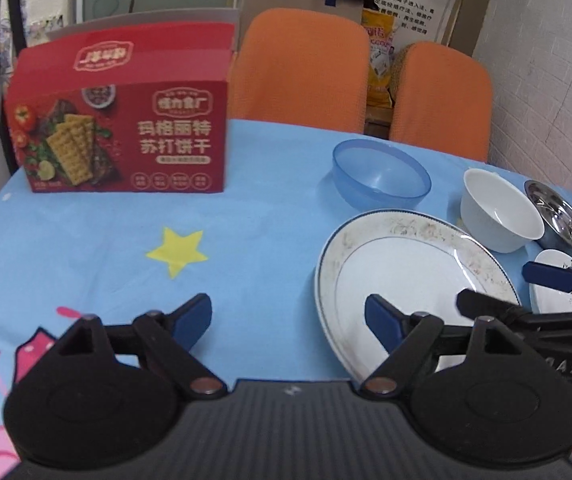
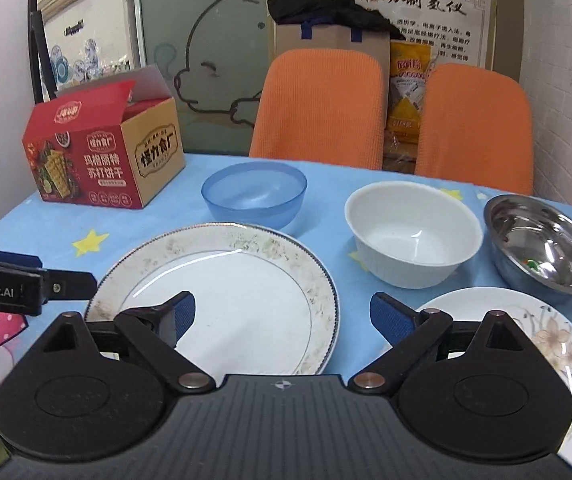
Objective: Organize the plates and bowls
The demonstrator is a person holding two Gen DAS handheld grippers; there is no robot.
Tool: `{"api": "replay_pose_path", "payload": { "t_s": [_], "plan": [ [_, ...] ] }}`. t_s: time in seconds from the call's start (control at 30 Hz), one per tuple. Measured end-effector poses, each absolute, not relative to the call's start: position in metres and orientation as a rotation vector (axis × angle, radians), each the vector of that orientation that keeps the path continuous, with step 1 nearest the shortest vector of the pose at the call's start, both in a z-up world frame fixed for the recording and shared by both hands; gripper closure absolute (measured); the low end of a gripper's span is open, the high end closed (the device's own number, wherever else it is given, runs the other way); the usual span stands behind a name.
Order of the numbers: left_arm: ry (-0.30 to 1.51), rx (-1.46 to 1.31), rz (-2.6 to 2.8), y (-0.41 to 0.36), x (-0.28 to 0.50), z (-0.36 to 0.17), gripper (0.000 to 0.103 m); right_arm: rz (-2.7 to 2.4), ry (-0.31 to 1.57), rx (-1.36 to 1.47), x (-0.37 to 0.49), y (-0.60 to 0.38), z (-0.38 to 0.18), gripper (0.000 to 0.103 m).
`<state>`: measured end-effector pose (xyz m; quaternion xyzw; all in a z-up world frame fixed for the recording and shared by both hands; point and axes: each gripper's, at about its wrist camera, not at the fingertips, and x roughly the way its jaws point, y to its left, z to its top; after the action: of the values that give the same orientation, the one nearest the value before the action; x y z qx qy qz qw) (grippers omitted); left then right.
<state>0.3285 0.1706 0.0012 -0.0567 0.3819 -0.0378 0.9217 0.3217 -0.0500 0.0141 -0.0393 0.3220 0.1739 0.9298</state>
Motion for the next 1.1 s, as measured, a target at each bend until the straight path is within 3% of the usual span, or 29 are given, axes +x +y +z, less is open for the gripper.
{"api": "replay_pose_path", "payload": {
  "t_s": [0.3,0.53,0.73,0.8,0.93,1.0,1.1],
  "plan": [
    [0.819,-0.051,-0.15,0.142,0.359,-0.013,0.023,0.357,0.709,-0.103,0.333,-0.039,-0.01,0.0],
    [0.824,-0.032,-0.161,0.136,0.357,-0.023,0.037,0.367,0.692,-0.132,0.325,-0.035,-0.014,0.0],
    [0.817,-0.032,-0.153,0.135,0.354,-0.023,0.039,0.376,0.66,-0.154,0.315,-0.034,-0.016,0.0],
    [0.813,-0.031,-0.168,0.133,0.353,-0.022,0.048,0.378,0.658,-0.151,0.316,-0.033,-0.016,0.0],
    [0.841,-0.033,-0.146,0.129,0.356,-0.018,0.051,0.365,0.661,-0.143,0.317,-0.031,-0.014,0.0],
    [0.846,-0.048,-0.142,0.13,0.355,-0.011,0.063,0.353,0.676,-0.102,0.318,-0.035,-0.009,0.0],
    [0.802,-0.022,-0.129,0.128,0.341,0.005,0.065,0.363,0.668,-0.078,0.312,-0.036,0.0,0.0]
  ]
}}
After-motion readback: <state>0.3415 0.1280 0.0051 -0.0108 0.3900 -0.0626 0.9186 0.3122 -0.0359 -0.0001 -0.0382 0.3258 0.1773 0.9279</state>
